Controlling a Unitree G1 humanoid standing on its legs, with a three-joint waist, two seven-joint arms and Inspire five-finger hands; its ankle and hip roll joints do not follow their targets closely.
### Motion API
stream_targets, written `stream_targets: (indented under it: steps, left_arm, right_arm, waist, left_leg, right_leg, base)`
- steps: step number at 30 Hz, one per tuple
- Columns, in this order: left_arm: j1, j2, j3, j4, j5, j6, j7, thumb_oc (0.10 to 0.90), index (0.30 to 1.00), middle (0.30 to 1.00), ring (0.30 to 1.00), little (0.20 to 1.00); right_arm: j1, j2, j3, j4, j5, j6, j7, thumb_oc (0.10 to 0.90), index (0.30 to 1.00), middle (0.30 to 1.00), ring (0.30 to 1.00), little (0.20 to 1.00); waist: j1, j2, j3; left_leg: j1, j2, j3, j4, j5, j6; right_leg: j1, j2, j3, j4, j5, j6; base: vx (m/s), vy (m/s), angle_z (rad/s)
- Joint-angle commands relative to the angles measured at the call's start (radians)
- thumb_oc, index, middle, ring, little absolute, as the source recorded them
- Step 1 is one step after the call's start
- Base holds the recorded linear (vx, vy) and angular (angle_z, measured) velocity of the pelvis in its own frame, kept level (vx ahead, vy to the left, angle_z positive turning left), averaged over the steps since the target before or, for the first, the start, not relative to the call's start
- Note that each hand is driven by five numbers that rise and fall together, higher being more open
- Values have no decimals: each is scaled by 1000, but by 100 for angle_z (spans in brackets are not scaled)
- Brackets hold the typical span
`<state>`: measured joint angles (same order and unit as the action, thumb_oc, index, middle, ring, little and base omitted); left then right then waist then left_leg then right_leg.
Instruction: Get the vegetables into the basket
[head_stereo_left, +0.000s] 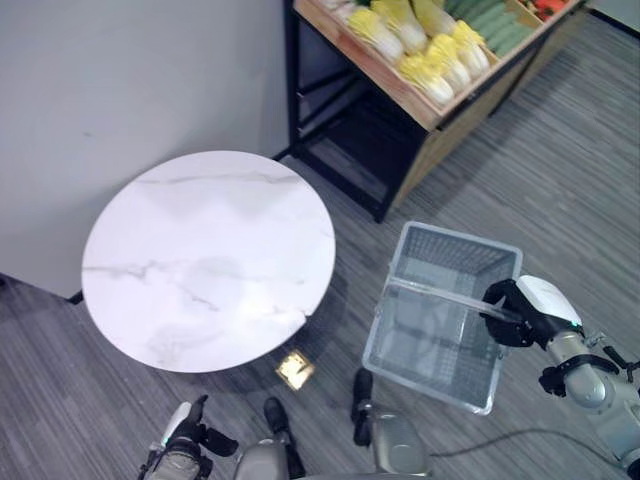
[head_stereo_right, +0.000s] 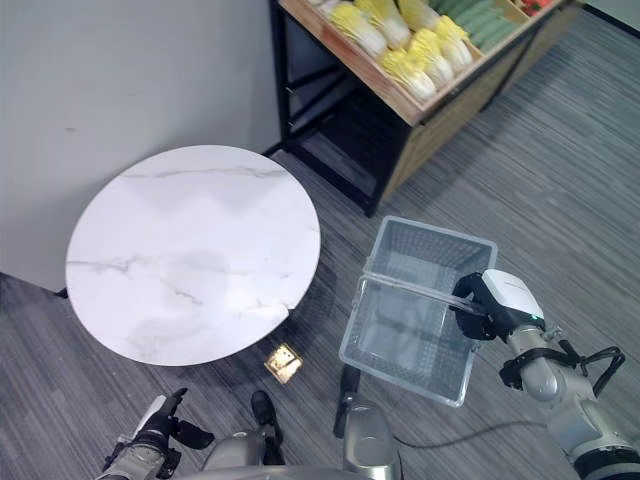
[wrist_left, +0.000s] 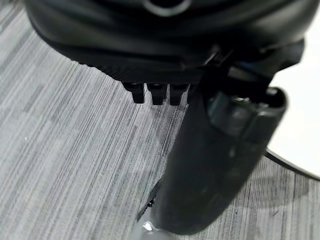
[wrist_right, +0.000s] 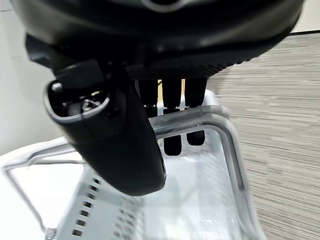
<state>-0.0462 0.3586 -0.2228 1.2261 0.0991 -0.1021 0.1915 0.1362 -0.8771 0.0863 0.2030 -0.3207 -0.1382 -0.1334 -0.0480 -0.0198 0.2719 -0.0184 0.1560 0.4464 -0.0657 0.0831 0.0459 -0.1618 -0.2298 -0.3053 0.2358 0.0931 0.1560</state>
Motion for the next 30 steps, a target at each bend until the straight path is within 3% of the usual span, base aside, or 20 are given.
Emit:
stream_targets:
  steps: [1,3,7,10,14,18,19,21,22,27,28,30]
  left_arm:
    - [20,23,43,16,17,1,2,900,1000,1000,1000,1000]
    - [25,18,52,24,16,2,-2,900,1000,1000,1000,1000]
    - [23,5,58,40,32,8,-2,900,1000,1000,1000,1000]
    - [20,-4,51,40,38,4,1,900,1000,1000,1000,1000]
    - [7,-36,29,24,44,0,5,900,1000,1000,1000,1000]
    - [-5,-45,18,-11,40,-6,11,900,1000,1000,1000,1000]
    - [-14,-48,24,-22,14,-7,25,900,1000,1000,1000,1000]
    - [-16,-48,24,-21,13,-7,25,900,1000,1000,1000,1000]
    - [-17,-62,29,-13,-18,-18,46,900,1000,1000,1000,1000]
    - [-10,-62,27,-2,-26,-23,50,900,1000,1000,1000,1000]
    - [-10,-65,27,12,-29,-26,57,900,1000,1000,1000,1000]
    - [-4,-65,26,14,-29,-25,58,900,1000,1000,1000,1000]
  right_arm:
    - [-170,-46,-98,-85,14,-58,-104,400,300,300,300,300]
    - [-169,-43,-95,-91,8,-56,-105,400,300,300,300,300]
    - [-119,-47,-130,-113,-4,-56,-103,400,300,300,300,300]
    - [-82,-49,-165,-129,-2,-57,-107,400,300,300,300,300]
    - [0,-37,-233,-146,-6,-57,-119,400,300,300,300,300]
    - [43,-40,-266,-140,-25,-56,-141,400,300,300,300,300]
    - [37,-41,-259,-130,-31,-52,-153,400,300,300,300,300]
    - [34,-41,-258,-128,-31,-52,-154,400,300,300,300,300]
    - [-38,-50,-207,-78,-19,-61,-169,400,300,300,300,300]
    - [-61,-56,-187,-50,-9,-66,-174,400,300,300,300,300]
    - [-75,-50,-170,-35,-8,-68,-181,400,300,300,300,300]
    - [-81,-47,-159,-29,-10,-70,-180,400,300,300,300,300]
  waist:
    - [7,-49,-52]
    - [19,-64,-67]
    - [-4,-66,-77]
    - [-23,-53,-80]
    - [-63,-11,-75]
    - [-84,13,-66]
    - [-60,12,-45]
    - [-64,12,-44]
    - [-2,-4,-23]
    - [9,-5,-38]
    - [26,-2,-36]
    - [32,-3,-36]
  left_leg:
    - [-24,-45,-56,67,-93,-69]
    - [-21,-25,5,79,-89,-89]
    - [-9,8,43,92,-71,-117]
    - [7,35,66,71,-39,-142]
    - [33,98,87,49,21,-190]
    - [19,151,77,108,39,-225]
    - [-15,130,-50,177,41,-219]
    - [-21,131,-56,185,38,-219]
    - [-121,-27,-351,156,-9,-149]
    - [-166,-38,-414,91,48,-151]
    - [-191,-59,-480,64,75,-161]
    - [-193,-72,-513,56,77,-160]
  right_leg:
    - [52,-67,91,-21,10,65]
    - [89,-69,44,-106,27,73]
    - [100,-32,40,-179,15,70]
    - [102,-1,55,-209,-1,61]
    - [95,60,80,-209,-46,27]
    - [109,107,89,-218,-74,-6]
    - [117,127,117,-214,-92,-29]
    - [118,127,112,-213,-94,-29]
    - [111,143,187,-214,-76,-45]
    - [109,162,238,-232,-67,-47]
    - [113,172,260,-236,-68,-47]
    - [117,177,278,-235,-72,-45]
  base:
    - [-106,-88,-120]
    - [-8,-163,-91]
    - [44,-211,-56]
    - [23,-203,-34]
    - [37,-314,-32]
    - [46,-265,-19]
    - [53,-224,-13]
    - [-1,-137,-37]
    - [1,-179,-68]
    - [93,-38,-70]
    - [65,31,-46]
    - [98,56,-75]
